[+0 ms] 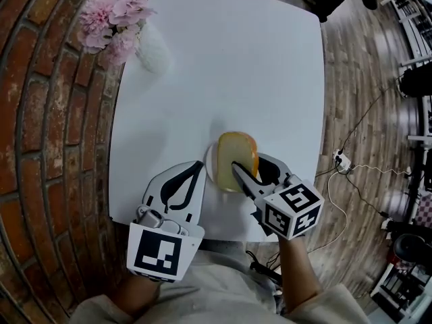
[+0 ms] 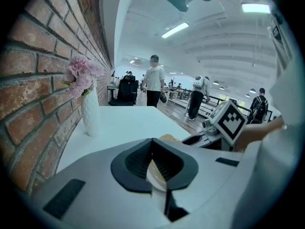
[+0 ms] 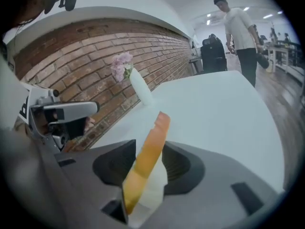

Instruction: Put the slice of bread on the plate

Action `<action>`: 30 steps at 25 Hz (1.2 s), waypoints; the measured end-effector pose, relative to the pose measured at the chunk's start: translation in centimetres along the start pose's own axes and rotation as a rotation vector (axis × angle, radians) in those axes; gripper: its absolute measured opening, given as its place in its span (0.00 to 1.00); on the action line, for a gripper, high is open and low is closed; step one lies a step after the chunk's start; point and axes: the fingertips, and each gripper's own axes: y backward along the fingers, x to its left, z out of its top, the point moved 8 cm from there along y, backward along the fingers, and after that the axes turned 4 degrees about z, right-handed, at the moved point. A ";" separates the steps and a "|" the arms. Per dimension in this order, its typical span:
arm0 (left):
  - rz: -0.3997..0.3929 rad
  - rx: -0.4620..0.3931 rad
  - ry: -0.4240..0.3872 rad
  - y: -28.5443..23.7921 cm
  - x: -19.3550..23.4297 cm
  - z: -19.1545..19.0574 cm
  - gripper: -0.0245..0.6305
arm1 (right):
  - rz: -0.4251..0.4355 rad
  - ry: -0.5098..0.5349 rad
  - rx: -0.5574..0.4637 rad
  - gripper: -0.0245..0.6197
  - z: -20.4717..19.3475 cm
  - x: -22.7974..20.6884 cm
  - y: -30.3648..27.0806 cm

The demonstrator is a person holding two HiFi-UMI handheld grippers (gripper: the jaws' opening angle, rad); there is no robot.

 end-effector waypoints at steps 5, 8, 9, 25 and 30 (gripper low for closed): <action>0.003 0.005 0.001 -0.1 -0.1 -0.1 0.05 | -0.081 0.086 0.085 0.37 -0.5 -0.3 -0.7; 0.005 0.007 0.002 -0.1 -0.3 -0.2 0.05 | -0.121 0.110 0.135 0.46 -0.9 -0.4 -1.0; 0.006 0.007 0.002 -0.1 -0.4 -0.2 0.05 | -0.135 0.119 0.150 0.50 -1.1 -0.5 -1.2; 0.008 0.001 -0.001 0.4 -1.0 -0.4 0.05 | -0.283 0.160 0.135 0.66 -1.6 -0.9 -0.2; 0.002 -0.003 -0.004 0.4 -1.4 -0.3 0.05 | -0.292 0.123 0.067 0.66 -1.0 -0.9 0.3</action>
